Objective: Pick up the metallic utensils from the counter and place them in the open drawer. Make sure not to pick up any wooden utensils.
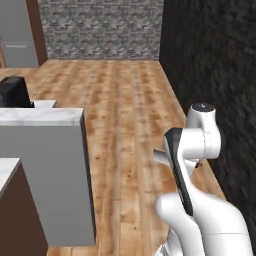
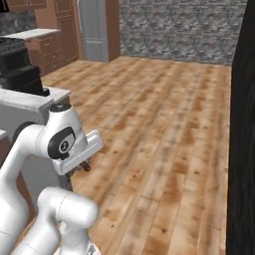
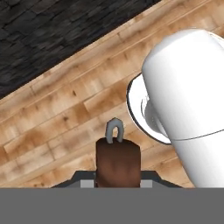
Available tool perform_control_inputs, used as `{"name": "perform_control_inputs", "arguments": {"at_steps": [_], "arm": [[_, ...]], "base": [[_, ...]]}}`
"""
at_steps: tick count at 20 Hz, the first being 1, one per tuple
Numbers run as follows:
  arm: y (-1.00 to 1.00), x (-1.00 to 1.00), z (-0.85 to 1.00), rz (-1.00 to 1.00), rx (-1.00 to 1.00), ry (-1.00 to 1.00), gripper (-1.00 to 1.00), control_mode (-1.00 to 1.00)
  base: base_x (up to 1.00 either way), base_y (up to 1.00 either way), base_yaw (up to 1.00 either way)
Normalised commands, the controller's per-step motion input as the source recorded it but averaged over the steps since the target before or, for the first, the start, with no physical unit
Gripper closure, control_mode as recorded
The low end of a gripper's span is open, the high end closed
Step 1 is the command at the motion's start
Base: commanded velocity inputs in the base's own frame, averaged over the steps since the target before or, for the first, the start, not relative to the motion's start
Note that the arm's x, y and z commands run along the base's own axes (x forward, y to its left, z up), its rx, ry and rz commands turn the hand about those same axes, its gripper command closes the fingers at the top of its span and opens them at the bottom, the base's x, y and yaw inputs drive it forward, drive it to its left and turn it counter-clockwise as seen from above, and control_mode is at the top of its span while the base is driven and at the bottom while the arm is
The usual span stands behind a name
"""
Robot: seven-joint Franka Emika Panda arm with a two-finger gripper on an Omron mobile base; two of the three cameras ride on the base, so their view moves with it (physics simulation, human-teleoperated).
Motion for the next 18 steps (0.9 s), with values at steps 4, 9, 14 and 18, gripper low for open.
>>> {"name": "perform_control_inputs", "arguments": {"at_steps": [4,9,14,18], "arm": [[0.00,0.00,0.00,0.00,0.00,0.00,1.00,1.00],[0.00,0.00,0.00,0.00,0.00,0.00,1.00,1.00],[0.00,0.00,0.00,0.00,0.00,0.00,1.00,1.00],[0.00,0.00,0.00,0.00,0.00,0.00,1.00,1.00]], "base": [[1.00,-0.60,0.02],[1.00,-0.64,0.13],[1.00,-0.54,0.30],[1.00,-0.51,0.49]]}}
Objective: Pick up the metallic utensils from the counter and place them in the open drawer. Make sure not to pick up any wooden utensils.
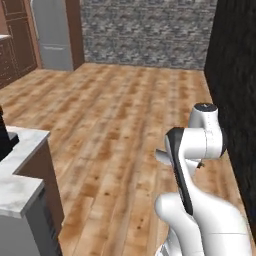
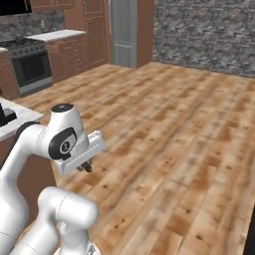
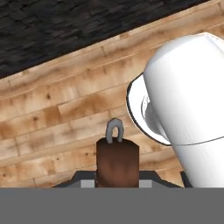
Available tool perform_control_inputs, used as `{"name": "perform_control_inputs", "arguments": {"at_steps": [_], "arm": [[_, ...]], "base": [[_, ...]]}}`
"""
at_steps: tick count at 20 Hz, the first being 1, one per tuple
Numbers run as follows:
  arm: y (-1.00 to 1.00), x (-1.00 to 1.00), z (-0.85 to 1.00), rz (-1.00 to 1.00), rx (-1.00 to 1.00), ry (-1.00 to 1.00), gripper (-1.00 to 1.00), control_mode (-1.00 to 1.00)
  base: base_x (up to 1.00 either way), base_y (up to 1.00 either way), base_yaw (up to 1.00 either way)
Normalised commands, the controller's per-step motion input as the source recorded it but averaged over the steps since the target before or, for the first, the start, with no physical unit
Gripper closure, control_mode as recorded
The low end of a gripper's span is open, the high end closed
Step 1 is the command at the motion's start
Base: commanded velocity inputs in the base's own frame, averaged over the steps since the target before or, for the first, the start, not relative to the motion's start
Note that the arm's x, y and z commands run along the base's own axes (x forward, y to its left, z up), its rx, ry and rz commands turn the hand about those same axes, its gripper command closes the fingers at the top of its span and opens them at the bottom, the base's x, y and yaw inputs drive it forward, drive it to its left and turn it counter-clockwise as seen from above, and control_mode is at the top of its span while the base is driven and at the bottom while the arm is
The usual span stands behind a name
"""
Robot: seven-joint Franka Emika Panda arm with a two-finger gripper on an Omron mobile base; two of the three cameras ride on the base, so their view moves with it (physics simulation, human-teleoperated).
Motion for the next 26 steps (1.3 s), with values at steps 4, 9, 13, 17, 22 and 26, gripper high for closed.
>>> {"name": "perform_control_inputs", "arguments": {"at_steps": [4,9,13,17,22,26], "arm": [[0.00,0.00,0.00,0.00,0.00,0.00,1.00,1.00],[0.00,0.00,0.00,0.00,0.00,0.00,1.00,1.00],[0.00,0.00,0.00,0.00,0.00,0.00,1.00,1.00],[0.00,0.00,0.00,0.00,0.00,0.00,1.00,1.00],[0.00,0.00,0.00,0.00,0.00,0.00,1.00,1.00],[0.00,0.00,0.00,0.00,0.00,0.00,1.00,1.00]], "base": [[1.00,-0.51,0.50],[1.00,-0.40,0.55],[1.00,-0.67,0.45],[1.00,-0.78,0.41],[1.00,-0.76,0.38],[1.00,-0.43,0.15]]}}
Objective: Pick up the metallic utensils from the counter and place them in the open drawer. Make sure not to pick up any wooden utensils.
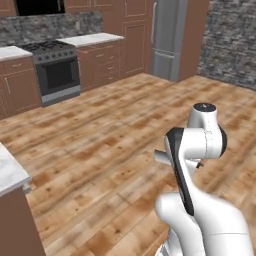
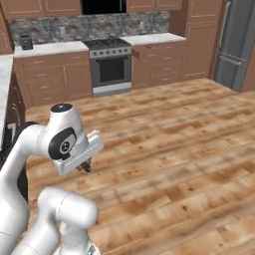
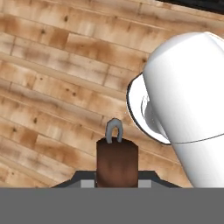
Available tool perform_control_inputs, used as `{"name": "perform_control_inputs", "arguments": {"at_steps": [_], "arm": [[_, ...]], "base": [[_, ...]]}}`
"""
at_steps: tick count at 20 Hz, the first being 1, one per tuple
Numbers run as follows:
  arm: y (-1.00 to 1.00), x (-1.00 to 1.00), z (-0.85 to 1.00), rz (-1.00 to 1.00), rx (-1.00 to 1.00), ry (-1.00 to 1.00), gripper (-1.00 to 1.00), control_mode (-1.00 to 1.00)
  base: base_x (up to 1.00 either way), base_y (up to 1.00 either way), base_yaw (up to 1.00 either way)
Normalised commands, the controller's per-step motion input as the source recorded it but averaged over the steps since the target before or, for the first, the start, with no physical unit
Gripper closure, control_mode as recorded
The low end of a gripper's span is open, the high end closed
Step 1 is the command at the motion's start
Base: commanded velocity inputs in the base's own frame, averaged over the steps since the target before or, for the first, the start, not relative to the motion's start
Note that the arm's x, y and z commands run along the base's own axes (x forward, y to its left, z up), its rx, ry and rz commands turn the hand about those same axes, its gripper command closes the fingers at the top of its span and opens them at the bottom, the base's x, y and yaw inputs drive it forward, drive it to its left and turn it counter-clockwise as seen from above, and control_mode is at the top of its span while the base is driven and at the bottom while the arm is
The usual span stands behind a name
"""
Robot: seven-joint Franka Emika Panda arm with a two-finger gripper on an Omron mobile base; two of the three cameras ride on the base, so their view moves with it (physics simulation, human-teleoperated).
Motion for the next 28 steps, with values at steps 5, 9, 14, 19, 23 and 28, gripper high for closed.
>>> {"name": "perform_control_inputs", "arguments": {"at_steps": [5,9,14,19,23,28], "arm": [[0.00,0.00,0.00,0.00,0.00,0.00,1.00,1.00],[0.00,0.00,0.00,0.00,0.00,0.00,1.00,1.00],[0.00,0.00,0.00,0.00,0.00,0.00,1.00,1.00],[0.00,0.00,0.00,0.00,0.00,0.00,1.00,1.00],[0.00,0.00,0.00,0.00,0.00,0.00,1.00,1.00],[0.00,0.00,0.00,0.00,0.00,0.00,1.00,1.00]], "base": [[1.00,0.00,0.00],[1.00,0.00,-0.01],[1.00,0.00,-0.08],[1.00,-0.38,-0.12],[1.00,-0.02,-0.18],[1.00,0.08,-0.21]]}}
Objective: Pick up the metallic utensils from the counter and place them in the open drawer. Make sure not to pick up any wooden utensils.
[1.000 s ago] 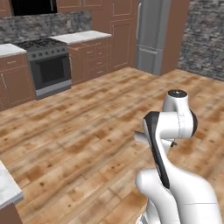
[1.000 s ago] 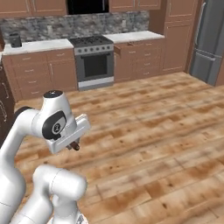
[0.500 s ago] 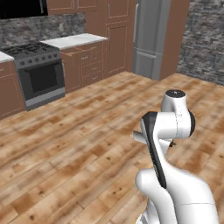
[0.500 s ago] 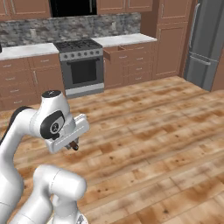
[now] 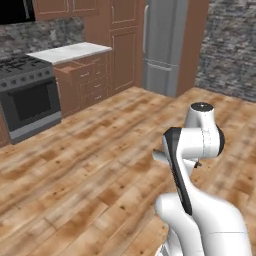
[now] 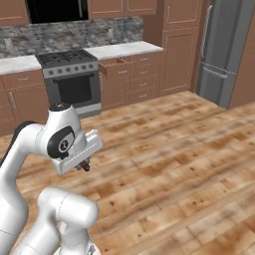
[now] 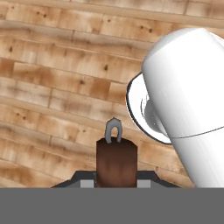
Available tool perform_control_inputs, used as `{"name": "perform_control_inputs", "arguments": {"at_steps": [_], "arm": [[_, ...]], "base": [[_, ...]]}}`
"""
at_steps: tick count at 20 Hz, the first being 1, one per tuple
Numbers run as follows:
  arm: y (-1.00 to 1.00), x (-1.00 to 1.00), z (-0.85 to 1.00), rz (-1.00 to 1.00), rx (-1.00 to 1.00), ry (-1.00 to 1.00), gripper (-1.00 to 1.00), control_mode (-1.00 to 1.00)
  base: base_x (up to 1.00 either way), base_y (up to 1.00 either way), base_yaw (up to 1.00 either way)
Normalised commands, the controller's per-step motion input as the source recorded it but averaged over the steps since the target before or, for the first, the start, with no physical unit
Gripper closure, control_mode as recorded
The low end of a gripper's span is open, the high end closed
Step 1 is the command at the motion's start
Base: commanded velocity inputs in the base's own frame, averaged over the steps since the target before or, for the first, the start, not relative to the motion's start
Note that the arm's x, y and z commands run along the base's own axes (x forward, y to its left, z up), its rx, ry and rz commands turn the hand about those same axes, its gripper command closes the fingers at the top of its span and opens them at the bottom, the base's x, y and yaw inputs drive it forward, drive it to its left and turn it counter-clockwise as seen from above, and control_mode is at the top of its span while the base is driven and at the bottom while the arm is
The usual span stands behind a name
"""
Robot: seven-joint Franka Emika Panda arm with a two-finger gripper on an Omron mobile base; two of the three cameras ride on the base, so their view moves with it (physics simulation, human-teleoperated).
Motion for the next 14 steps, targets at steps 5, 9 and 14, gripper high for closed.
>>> {"name": "perform_control_inputs", "arguments": {"at_steps": [5,9,14], "arm": [[0.00,0.00,0.00,0.00,0.00,0.00,1.00,1.00],[0.00,0.00,0.00,0.00,0.00,0.00,1.00,1.00],[0.00,0.00,0.00,0.00,0.00,0.00,1.00,1.00]], "base": [[1.00,0.13,-0.15],[1.00,0.08,-0.14],[1.00,0.05,-0.14]]}}
